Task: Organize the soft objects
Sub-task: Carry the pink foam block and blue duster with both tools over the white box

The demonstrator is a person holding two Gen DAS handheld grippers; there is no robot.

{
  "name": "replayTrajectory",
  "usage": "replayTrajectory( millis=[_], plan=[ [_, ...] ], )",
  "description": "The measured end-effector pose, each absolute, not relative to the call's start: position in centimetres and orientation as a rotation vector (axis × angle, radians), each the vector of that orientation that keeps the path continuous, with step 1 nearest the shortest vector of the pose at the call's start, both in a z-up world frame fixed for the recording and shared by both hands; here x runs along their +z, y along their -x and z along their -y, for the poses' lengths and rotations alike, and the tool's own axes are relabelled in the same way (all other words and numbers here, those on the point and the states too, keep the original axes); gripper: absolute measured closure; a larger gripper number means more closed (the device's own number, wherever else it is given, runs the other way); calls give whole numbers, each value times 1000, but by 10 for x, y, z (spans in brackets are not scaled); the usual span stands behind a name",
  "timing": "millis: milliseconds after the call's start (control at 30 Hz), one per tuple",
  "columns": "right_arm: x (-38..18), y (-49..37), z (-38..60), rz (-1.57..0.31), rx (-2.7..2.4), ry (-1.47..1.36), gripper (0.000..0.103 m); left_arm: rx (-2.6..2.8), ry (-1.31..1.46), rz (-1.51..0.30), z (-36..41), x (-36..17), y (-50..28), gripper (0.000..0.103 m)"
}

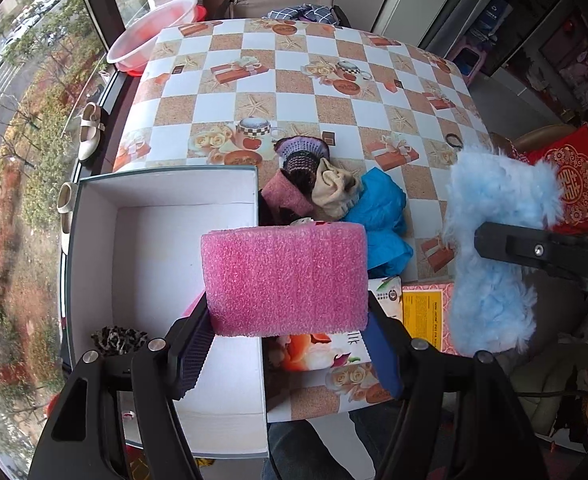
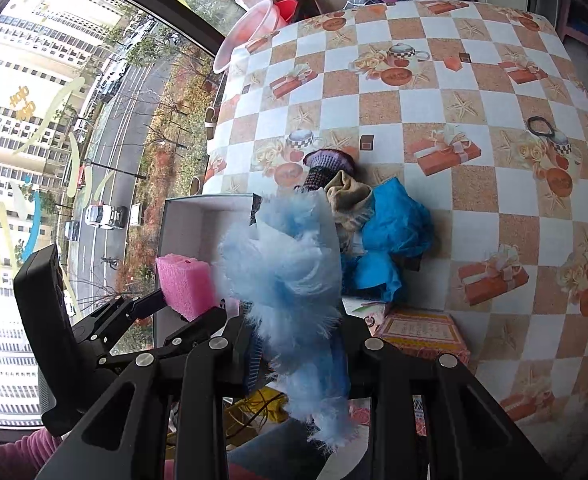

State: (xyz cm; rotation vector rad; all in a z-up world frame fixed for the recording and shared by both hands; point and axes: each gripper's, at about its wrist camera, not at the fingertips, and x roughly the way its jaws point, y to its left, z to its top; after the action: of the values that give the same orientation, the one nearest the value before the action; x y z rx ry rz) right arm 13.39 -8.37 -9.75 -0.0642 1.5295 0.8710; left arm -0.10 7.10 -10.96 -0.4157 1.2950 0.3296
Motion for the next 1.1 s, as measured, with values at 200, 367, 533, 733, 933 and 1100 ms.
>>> replayTrajectory(
  millis=[200,367,533,733,933,1100],
  plan=[
    [-112,-105,77,-1601,890,113,72,351,411,-1310,-75,-110,31,30],
    [-120,-87,66,-1634,914,150,72,383,429,-1314,-82,-113,48,30],
    [-119,-76,47,-1635,952,190,72,434,475,-1296,-96,-112,62,30],
    [-121,-60,21,-1644,998,255,72,482,525,-1272,-111,-112,81,30],
    [-123,-47,-5,-1647,1040,310,72,532,572,-1264,-125,-113,102,30],
    [-123,-37,-22,-1648,1071,345,72,561,599,-1261,-136,-114,116,30]
  ],
)
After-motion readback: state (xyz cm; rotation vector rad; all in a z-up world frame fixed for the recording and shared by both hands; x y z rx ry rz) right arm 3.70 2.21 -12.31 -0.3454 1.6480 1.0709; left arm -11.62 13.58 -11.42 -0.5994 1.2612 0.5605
